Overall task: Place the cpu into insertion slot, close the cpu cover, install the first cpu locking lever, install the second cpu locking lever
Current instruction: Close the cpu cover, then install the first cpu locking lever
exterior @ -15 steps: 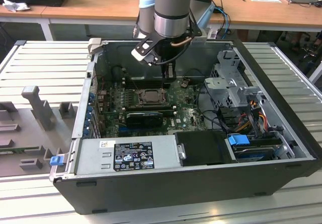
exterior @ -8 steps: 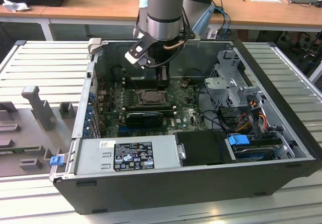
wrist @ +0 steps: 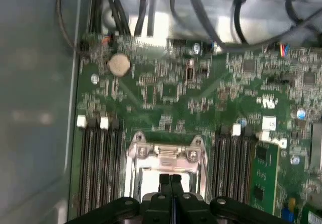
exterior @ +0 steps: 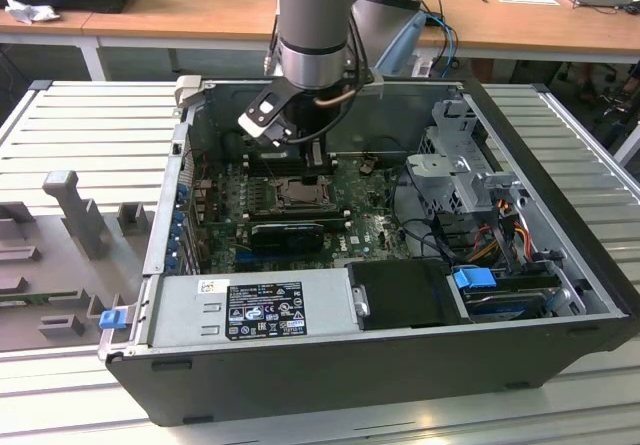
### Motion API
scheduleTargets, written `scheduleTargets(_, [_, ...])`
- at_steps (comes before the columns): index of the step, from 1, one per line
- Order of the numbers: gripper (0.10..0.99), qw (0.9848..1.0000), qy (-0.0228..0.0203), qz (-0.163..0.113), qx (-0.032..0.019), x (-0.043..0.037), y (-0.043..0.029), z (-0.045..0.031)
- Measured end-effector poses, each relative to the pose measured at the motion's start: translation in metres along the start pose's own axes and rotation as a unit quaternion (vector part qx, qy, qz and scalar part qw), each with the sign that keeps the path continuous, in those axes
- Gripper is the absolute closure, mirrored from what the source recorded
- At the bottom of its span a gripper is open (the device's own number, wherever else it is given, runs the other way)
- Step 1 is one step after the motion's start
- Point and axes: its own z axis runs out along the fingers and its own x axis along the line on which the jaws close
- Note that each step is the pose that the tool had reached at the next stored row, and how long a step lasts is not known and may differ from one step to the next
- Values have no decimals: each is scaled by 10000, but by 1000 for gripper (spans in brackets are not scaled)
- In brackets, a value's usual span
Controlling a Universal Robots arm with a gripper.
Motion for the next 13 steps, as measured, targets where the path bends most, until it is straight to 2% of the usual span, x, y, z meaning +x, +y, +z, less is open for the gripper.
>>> scheduleTargets(3, [980,10000,1,1,-1,5,-74,3])
scheduleTargets(11, [980,10000,1,1,0,8,-106,1])
scheduleTargets(13, [980,10000,1,1,0,8,-105,-24])
